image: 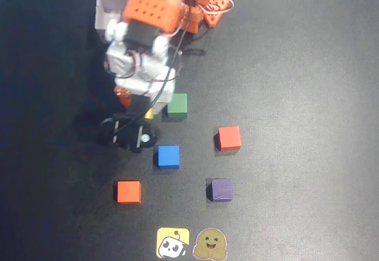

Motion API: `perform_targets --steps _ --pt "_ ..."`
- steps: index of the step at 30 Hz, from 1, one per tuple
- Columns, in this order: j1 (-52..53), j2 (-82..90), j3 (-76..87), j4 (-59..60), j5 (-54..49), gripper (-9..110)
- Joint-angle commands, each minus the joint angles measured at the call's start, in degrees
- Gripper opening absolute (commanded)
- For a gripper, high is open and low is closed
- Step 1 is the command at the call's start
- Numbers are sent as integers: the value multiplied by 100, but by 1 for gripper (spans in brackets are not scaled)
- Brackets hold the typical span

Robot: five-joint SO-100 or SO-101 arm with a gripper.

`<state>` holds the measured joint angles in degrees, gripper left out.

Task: Put the yellow cube on top of the orange cube.

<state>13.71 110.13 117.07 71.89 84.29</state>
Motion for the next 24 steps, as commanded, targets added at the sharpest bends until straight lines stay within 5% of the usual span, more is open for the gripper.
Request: perform_targets --steps 1,10,24 --pt "-211 510 -44 18 255 1" --pt "-598 703 272 -360 492 1" --pt "193 -272 -343 -668 984 1"
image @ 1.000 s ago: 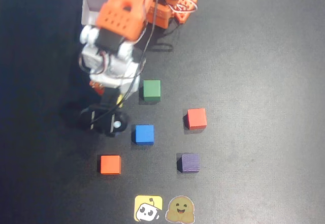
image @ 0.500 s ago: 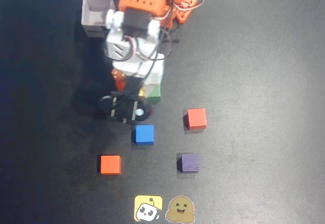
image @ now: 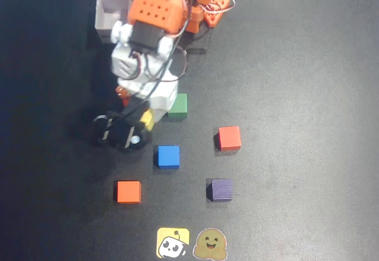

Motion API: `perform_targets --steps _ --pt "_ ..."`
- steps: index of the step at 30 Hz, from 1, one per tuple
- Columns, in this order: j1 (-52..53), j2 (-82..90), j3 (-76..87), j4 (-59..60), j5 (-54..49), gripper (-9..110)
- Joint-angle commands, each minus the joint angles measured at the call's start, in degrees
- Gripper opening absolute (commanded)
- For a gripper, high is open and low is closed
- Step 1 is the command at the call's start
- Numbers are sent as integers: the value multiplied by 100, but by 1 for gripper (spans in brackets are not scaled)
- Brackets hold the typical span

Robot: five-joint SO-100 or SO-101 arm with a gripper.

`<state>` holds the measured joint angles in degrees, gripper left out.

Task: Put the yellow cube on top of the orange cube.

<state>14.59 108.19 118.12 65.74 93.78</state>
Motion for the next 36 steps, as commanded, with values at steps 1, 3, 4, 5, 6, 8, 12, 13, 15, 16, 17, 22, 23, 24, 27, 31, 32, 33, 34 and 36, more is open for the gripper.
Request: perform_targets --steps 1,3,4,5,6,8,12,13,15,16,17,22,23,24,27,31,32,33,34,36 --pt "132 -176 -545 -53 35 1" --pt "176 -431 -782 -35 35 1" --pt "193 -563 -896 -35 35 1" --pt "202 -694 -1011 -35 35 1" --pt "211 -817 -1125 -35 35 1" --pt "185 -1028 -1301 -53 -9 1" --pt "114 -1327 -1687 -105 -202 1" --pt "114 -1389 -1811 -97 -325 1" --pt "114 -1529 -2065 -53 -448 1" --pt "123 -1573 -2180 -44 -536 1" --pt "132 -1635 -2276 -26 -589 1" --pt "176 -1942 -2839 35 -773 1" --pt "176 -2030 -2971 53 -782 1" --pt "149 -2118 -3085 62 -800 1" --pt "70 -2294 -3226 18 -782 1" --pt "62 -2628 -3437 18 -791 1" --pt "62 -2725 -3489 9 -791 1" --pt "62 -2813 -3542 9 -773 1" --pt "53 -2900 -3595 18 -756 1" --pt "53 -3006 -3630 18 -729 1"
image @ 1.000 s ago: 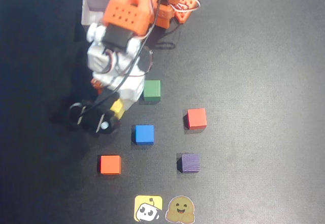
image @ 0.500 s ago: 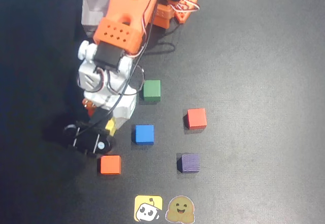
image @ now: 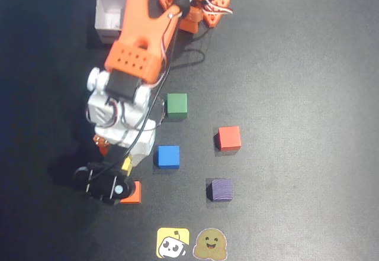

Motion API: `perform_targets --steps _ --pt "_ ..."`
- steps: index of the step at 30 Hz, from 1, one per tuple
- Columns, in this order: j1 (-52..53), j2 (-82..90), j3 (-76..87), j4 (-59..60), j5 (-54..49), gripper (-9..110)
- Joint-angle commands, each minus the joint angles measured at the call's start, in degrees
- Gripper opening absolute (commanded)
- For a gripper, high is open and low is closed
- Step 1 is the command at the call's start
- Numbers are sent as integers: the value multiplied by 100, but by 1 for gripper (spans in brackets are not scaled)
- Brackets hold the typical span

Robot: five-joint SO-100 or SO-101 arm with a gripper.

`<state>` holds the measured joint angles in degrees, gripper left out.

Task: Put the yellow cube on top of the orange cube.

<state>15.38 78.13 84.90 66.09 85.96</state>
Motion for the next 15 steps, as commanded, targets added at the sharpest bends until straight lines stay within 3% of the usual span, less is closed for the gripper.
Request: perform_targets --steps 1,9,15 --pt "-26 -44 -343 -9 62 1" --pt "-114 -272 -439 26 -9 1" --pt "-193 -404 -598 26 -624 1"
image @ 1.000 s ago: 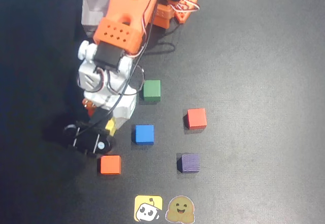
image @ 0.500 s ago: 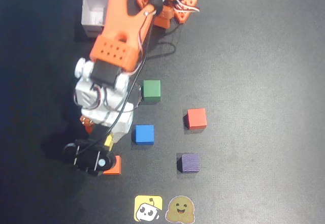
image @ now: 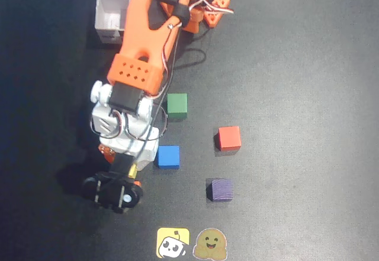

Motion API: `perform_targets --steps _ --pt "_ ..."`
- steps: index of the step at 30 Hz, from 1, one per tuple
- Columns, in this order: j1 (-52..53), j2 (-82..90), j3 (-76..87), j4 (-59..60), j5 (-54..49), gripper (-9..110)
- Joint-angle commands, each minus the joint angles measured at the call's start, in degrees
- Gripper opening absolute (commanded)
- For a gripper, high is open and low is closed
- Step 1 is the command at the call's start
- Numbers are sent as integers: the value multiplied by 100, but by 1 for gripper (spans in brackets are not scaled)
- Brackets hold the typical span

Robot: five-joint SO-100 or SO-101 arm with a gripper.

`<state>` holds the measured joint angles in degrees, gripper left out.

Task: Put the yellow cube on top of the orange cube.

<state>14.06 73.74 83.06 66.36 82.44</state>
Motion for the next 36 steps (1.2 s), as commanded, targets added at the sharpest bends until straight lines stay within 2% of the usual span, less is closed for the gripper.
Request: perform_targets --steps 1,9,36 --pt "-70 9 -431 0 -343 1" --pt "-97 -176 -677 70 -642 1" --pt "-220 -1099 -1775 211 -606 1"
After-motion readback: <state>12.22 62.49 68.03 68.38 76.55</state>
